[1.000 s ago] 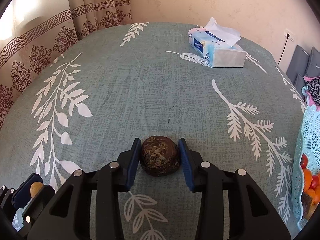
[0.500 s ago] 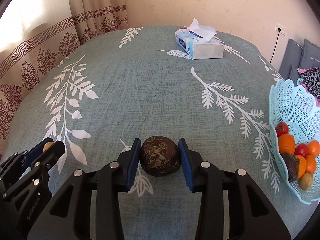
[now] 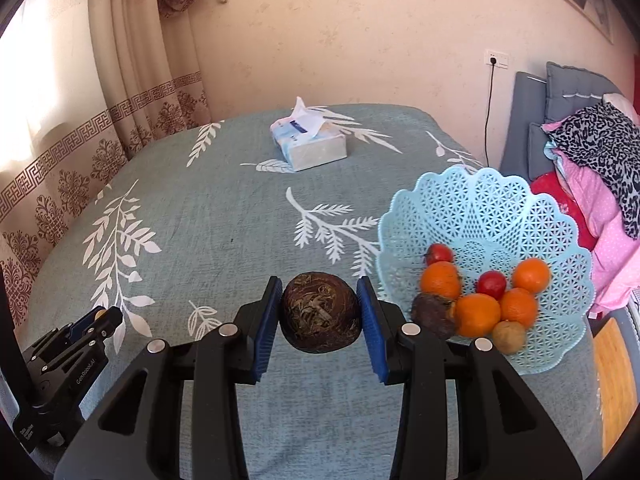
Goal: Organize fruits
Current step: 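Carry the dark brown fruit into the blue basket and open the right gripper, then carry the yellow-brown fruit into the blue basket and open the left gripper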
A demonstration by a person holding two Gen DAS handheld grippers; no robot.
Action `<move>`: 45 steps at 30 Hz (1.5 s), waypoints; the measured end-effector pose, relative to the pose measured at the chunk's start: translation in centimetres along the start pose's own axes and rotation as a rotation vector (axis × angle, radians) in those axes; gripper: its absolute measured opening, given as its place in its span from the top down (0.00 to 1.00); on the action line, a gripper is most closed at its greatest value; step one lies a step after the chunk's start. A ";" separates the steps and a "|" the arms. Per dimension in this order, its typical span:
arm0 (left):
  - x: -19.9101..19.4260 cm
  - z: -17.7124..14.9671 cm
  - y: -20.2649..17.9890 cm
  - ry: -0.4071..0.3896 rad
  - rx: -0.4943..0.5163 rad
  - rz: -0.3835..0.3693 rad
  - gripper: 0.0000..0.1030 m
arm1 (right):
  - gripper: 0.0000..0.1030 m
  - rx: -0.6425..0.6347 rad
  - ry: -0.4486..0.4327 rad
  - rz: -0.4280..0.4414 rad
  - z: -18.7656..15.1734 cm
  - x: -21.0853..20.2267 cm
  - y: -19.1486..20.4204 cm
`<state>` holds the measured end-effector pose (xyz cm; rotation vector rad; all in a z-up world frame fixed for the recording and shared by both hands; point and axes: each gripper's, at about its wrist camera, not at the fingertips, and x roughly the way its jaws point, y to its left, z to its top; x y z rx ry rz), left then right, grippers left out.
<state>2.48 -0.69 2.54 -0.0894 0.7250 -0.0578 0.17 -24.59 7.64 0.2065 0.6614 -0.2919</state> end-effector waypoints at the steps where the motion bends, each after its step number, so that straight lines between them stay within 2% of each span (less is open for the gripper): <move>1: 0.0 0.0 0.0 0.000 0.000 0.000 0.76 | 0.61 0.014 -0.008 -0.013 0.1 -0.3 -0.7; 13: 0.1 0.0 0.0 0.001 -0.001 0.000 0.76 | 0.61 0.178 -0.070 -0.177 -0.2 -2.5 -9.1; 21: 0.2 0.1 0.1 0.013 -0.004 0.002 0.76 | 0.61 0.279 -0.076 -0.230 -1.0 -2.6 -13.0; 24: 0.3 0.1 0.2 0.016 -0.010 0.004 0.76 | 0.53 0.314 -0.094 -0.226 -1.2 -3.0 -13.7; 30: 0.3 0.1 0.2 0.015 -0.008 0.008 0.76 | 0.52 0.316 -0.151 -0.236 -1.3 -4.2 -14.0; 33: 0.1 0.2 -0.2 0.011 0.013 0.015 0.76 | 0.50 0.301 -0.192 -0.270 -1.6 -5.1 -14.1; 35: -0.2 0.3 -0.6 0.002 0.033 0.023 0.76 | 0.39 0.278 -0.238 -0.318 -1.9 -5.9 -14.2; 38: -0.8 0.6 -1.4 -0.010 0.058 0.027 0.76 | 0.35 0.245 -0.291 -0.377 -2.5 -6.7 -14.4; 45: -2.3 2.2 -4.7 -0.043 0.125 -0.014 0.76 | 0.28 0.275 -0.306 -0.382 -4.1 -7.2 -16.3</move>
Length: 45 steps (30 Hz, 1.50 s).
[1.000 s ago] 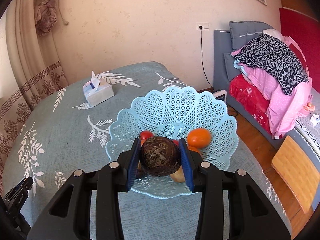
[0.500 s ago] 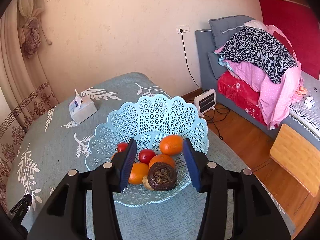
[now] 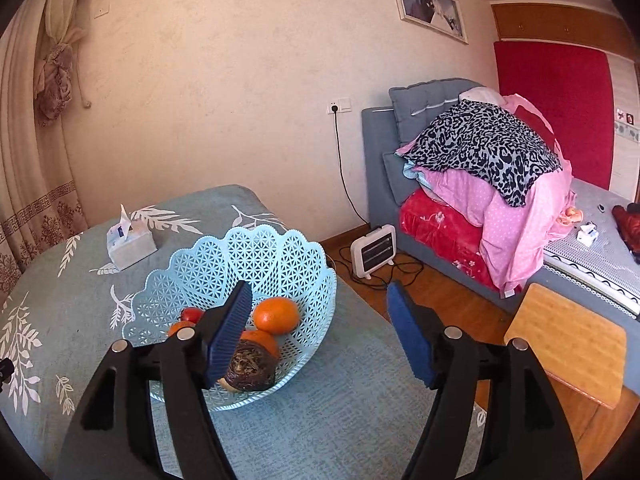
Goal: Organize fruits
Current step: 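Carry the yellow-brown fruit into the blue basket and open the left gripper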
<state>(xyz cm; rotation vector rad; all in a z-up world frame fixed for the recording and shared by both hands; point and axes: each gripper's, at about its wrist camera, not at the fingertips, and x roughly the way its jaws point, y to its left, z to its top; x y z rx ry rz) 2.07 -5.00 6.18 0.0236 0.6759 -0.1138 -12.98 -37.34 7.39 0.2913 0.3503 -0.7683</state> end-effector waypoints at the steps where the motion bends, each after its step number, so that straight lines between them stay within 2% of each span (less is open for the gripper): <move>1: -0.1 0.3 -0.6 -0.004 0.012 -0.008 0.76 | 0.25 0.011 0.003 0.000 -0.2 0.1 -0.4; 4: -0.2 1.3 -2.7 -0.012 0.048 -0.031 0.76 | 0.20 0.034 0.010 0.005 -0.9 0.4 -1.2; 9: 0.4 2.4 -6.4 -0.024 0.115 -0.051 0.76 | 0.19 0.088 0.036 0.043 -1.6 1.0 -2.5; 11: 0.8 2.6 -8.1 -0.031 0.143 -0.054 0.76 | 0.15 0.125 0.038 0.050 -1.8 1.1 -3.1; 24: 2.9 3.7 -18.1 -0.076 0.320 -0.128 0.76 | 0.11 0.215 0.067 0.135 -2.2 1.5 -4.4; 34: 4.4 3.9 -22.8 -0.078 0.389 -0.167 0.76 | 0.10 0.274 0.082 0.177 -2.4 1.9 -5.4; 45: 5.8 3.8 -25.3 -0.063 0.421 -0.191 0.76 | 0.10 0.304 0.083 0.195 -2.6 2.0 -5.9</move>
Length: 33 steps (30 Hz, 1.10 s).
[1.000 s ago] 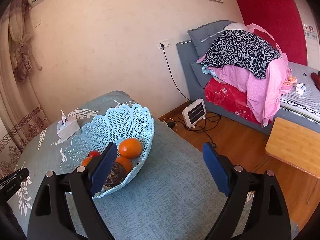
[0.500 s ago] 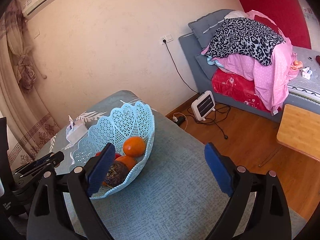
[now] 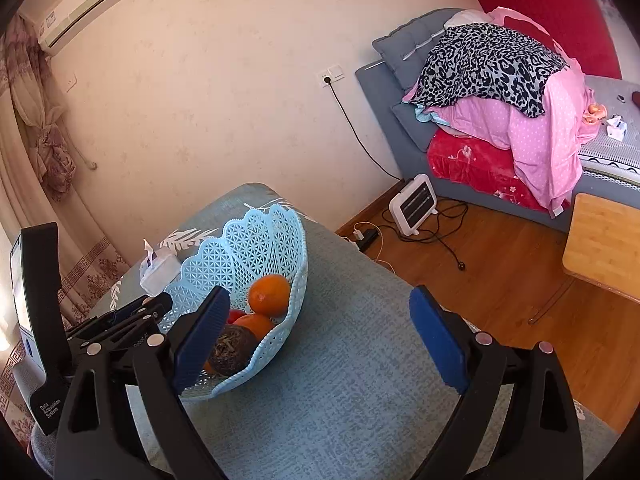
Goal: Organize fruits
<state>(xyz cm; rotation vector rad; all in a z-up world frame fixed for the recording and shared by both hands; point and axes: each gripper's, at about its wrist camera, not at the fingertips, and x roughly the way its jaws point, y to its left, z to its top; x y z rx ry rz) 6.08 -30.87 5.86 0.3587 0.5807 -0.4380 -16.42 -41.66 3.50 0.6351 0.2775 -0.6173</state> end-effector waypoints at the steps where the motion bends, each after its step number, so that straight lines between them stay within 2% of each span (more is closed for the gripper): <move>1: 0.2 0.0 -0.1 0.002 0.000 -0.003 0.76 | 0.10 0.002 0.000 0.001 0.0 0.0 -0.1; 17: 0.5 -0.3 -0.4 0.014 0.001 -0.032 0.74 | 0.10 0.015 0.004 0.005 0.1 0.1 -0.5; 19: 0.4 -0.3 -0.2 0.009 -0.005 -0.028 0.58 | 0.10 0.015 0.004 0.005 0.1 0.1 -0.5; 20: 0.2 -0.4 -0.1 -0.003 -0.008 -0.020 0.40 | 0.10 0.015 0.004 0.005 0.1 0.1 -0.5; 21: 0.0 -0.4 0.0 -0.017 -0.010 -0.010 0.35 | 0.10 0.016 0.004 0.004 0.1 0.1 -0.5; 25: -0.4 -0.6 0.3 -0.027 0.002 0.007 0.31 | 0.10 0.014 0.005 0.004 0.1 0.1 -0.5; 28: -0.8 -0.7 0.6 -0.045 0.010 0.026 0.22 | 0.08 0.011 0.012 0.006 0.1 0.2 -0.5; 30: -1.0 -0.8 0.7 -0.054 0.021 0.039 0.12 | 0.05 0.007 0.024 0.017 0.0 0.5 -0.5; 33: -1.4 -0.9 1.1 -0.055 0.028 0.054 0.12 | 0.05 0.008 0.043 0.018 -0.1 0.8 -0.4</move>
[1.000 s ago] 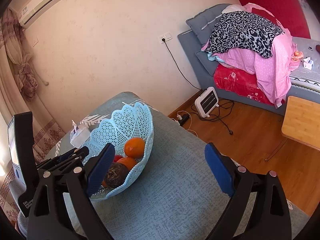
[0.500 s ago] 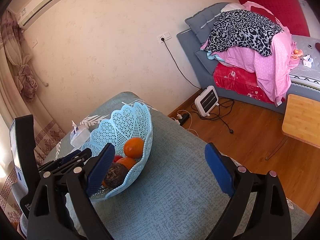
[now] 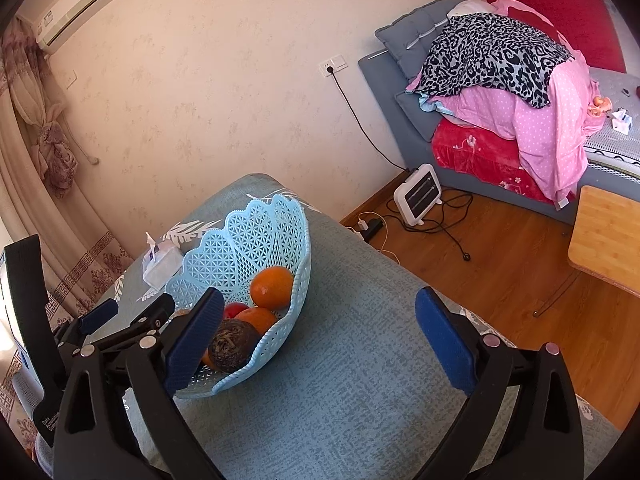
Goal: Organize fruits
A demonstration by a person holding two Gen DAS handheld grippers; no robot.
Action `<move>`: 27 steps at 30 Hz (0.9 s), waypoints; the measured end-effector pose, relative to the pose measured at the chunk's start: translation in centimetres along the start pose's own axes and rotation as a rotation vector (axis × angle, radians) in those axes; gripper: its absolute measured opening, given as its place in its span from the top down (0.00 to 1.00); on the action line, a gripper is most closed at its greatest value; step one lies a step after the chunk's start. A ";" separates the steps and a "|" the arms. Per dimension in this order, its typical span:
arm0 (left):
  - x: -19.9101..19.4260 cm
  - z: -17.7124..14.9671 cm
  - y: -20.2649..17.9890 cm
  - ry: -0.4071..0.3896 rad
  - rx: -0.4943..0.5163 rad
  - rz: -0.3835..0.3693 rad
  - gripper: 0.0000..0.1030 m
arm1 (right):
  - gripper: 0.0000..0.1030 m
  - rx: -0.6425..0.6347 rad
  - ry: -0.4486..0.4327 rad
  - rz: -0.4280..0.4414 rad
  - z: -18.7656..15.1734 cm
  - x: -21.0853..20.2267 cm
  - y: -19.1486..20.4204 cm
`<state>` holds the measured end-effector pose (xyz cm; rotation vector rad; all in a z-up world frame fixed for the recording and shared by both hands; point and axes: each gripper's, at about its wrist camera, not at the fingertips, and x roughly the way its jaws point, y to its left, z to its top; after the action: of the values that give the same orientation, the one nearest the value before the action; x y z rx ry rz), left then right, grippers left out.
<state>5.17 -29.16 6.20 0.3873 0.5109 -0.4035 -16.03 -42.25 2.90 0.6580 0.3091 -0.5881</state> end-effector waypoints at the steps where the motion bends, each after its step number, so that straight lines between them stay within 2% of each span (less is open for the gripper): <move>1: -0.1 -0.1 0.1 0.002 -0.002 0.002 0.12 | 0.05 0.001 0.006 0.001 0.0 0.1 0.0; 8: -1.3 -1.1 1.9 0.013 -0.028 0.030 0.12 | 0.04 -0.044 0.045 0.012 -0.2 0.6 0.9; 10: -1.8 -1.4 2.4 0.006 -0.029 0.048 0.12 | 0.04 -0.077 0.063 0.014 -0.2 0.8 1.5; 14: -2.9 -2.2 3.5 0.001 -0.037 0.096 0.05 | 0.04 -0.159 0.125 0.018 -0.5 1.2 3.0; 19: -3.8 -3.5 5.1 0.021 -0.085 0.098 0.05 | 0.04 -0.252 0.190 0.021 -1.3 1.3 5.5; 27: -5.0 -5.3 7.2 0.043 -0.142 0.121 0.05 | 0.04 -0.442 0.177 -0.061 -2.5 0.6 9.8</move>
<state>2.46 -19.33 6.44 0.2889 0.5514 -0.2410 -9.86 -34.60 5.49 0.2733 0.6061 -0.4979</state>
